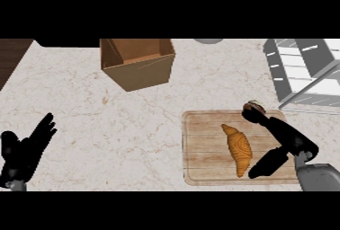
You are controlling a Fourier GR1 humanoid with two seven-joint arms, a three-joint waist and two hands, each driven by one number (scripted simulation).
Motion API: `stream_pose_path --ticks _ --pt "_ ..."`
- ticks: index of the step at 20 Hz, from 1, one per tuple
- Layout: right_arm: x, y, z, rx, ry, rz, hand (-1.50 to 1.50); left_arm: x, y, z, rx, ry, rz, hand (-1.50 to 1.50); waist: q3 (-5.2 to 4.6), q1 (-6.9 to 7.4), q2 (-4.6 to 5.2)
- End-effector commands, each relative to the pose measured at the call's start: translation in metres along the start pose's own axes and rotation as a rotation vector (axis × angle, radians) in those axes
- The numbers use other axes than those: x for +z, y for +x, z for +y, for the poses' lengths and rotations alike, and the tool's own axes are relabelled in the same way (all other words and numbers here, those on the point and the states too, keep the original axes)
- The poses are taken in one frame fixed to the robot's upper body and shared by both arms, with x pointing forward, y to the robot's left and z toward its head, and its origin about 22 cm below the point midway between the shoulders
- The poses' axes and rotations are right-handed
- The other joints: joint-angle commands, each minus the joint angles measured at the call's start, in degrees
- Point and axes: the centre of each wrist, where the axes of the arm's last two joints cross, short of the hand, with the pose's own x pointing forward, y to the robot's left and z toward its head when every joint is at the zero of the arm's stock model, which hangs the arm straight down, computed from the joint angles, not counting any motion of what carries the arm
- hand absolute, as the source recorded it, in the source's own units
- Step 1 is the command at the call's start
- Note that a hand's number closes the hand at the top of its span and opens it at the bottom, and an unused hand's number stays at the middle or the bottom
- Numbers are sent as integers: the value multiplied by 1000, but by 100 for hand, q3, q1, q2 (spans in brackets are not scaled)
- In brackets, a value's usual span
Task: Pick the croissant from the cutting board and place it in the tiered basket
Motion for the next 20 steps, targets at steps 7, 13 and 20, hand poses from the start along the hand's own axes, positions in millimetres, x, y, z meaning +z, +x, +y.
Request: stream_pose_path --ticks 7,13,20 --pt "-22 -12 28 -32 46 26 -150 10 9 4 -5 -15 -5 0 33 8 34" --pt "-32 -6 51 -10 65 19 -150 -17 9 -10 -7 -17 5 0 31 -20 42" --pt "-30 -12 56 11 48 -123 150 -11 14 -6 -9 22 -1 0 33 -23 37"
